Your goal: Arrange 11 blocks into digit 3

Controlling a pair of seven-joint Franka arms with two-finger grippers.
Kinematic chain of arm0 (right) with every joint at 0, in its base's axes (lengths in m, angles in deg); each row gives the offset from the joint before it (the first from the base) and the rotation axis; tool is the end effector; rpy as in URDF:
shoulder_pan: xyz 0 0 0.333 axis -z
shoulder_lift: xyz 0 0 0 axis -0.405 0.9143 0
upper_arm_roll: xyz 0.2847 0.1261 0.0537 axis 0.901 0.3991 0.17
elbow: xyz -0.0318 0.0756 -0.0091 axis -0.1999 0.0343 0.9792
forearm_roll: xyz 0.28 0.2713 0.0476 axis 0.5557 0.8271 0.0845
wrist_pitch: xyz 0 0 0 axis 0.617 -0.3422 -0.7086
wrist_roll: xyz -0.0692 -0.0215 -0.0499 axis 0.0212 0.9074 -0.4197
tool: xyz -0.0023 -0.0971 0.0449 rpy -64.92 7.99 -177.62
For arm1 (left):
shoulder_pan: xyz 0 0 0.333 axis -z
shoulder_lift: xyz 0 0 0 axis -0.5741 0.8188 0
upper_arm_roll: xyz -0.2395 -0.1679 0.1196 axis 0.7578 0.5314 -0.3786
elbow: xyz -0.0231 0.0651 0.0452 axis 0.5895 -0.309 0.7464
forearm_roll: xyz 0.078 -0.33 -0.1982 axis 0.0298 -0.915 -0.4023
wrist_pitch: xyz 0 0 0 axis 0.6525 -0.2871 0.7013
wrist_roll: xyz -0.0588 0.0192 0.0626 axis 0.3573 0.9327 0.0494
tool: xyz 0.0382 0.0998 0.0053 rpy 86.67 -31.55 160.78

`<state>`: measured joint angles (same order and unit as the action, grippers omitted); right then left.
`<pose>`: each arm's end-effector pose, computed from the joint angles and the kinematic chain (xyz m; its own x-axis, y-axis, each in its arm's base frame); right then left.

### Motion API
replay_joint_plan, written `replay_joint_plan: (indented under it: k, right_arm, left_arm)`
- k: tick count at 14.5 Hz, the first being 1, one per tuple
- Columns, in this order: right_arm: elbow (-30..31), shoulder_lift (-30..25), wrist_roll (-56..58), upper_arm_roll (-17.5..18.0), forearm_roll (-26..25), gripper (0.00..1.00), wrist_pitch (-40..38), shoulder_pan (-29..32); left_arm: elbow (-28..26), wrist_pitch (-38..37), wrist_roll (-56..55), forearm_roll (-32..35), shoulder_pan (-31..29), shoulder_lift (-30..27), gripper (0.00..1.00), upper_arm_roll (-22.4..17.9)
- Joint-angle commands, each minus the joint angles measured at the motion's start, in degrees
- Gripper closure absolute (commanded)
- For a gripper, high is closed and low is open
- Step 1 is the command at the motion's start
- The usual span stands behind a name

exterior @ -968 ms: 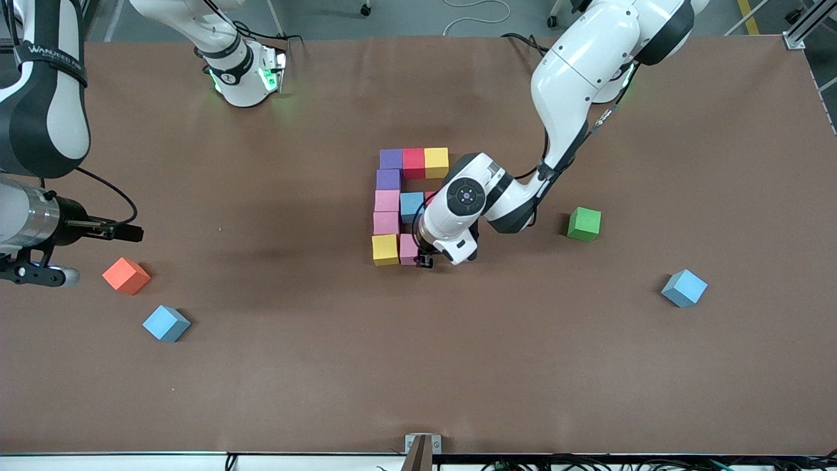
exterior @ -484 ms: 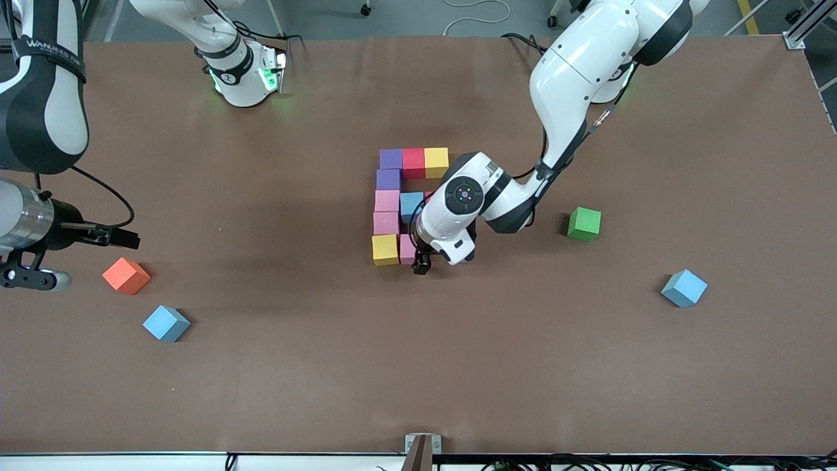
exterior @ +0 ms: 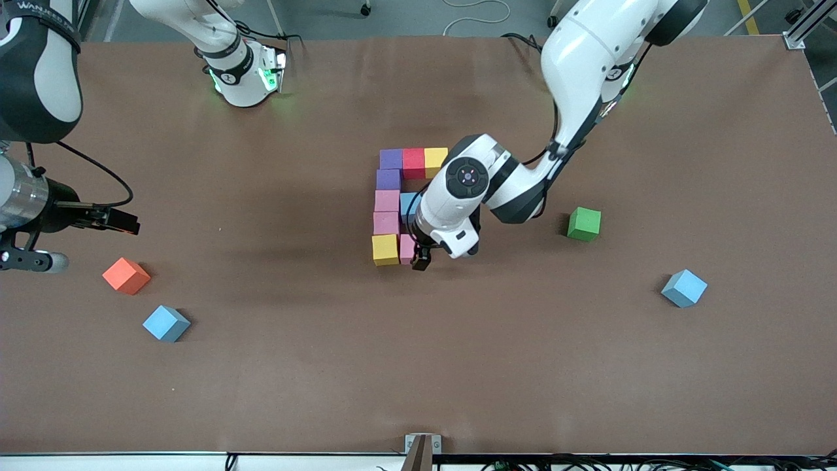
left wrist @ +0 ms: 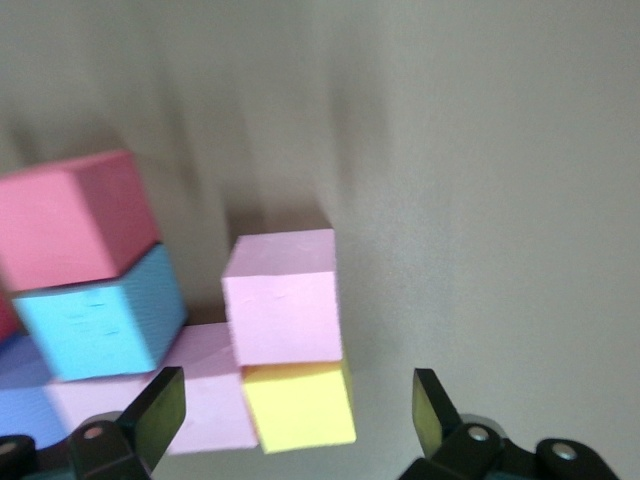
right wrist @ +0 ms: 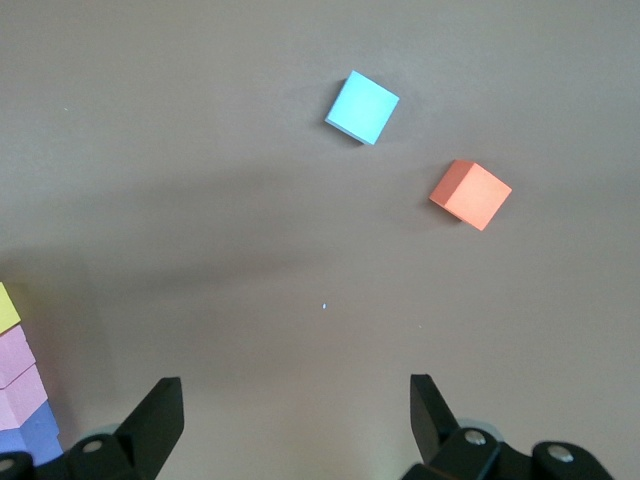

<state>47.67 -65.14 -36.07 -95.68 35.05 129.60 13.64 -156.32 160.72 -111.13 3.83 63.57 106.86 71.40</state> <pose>0.6211 -0.0022 0.5488 0.9798 -0.1401 -0.1430 -0.1339 -0.9896 0.0522 0.5348 -0.4965 0.3044 0.1046 0.9640 -0.2445 0.9941 -0.1088 -0.0038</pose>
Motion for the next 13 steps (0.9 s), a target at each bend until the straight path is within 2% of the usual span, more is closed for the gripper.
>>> replay_joint_plan:
  k: [1,4,9,13]
  right_arm:
    - [0.9,-1.2,0.2,0.3,-0.5,0.0,-1.5,0.9]
    - [0.9,-1.2,3.0,0.1,-0.8,0.0,-3.9,1.6]
    - [-0.7,-2.7,8.6,0.1,-1.1,0.0,-4.9,2.3]
    - [-6.1,-2.1,8.3,0.2,-2.6,0.0,-6.8,2.5]
  left_arm:
    - [-5.3,-7.2,2.5,-0.4,-2.2,-8.2,0.0,-0.2]
    - [-13.9,-8.2,12.1,-0.2,-7.2,-16.2,0.0,-0.1]
    - [-27.7,-8.0,30.0,-0.2,-16.2,-26.3,0.0,-0.1]
    - [-36.4,-5.9,34.5,-0.1,-23.1,-31.8,0.0,-0.1]
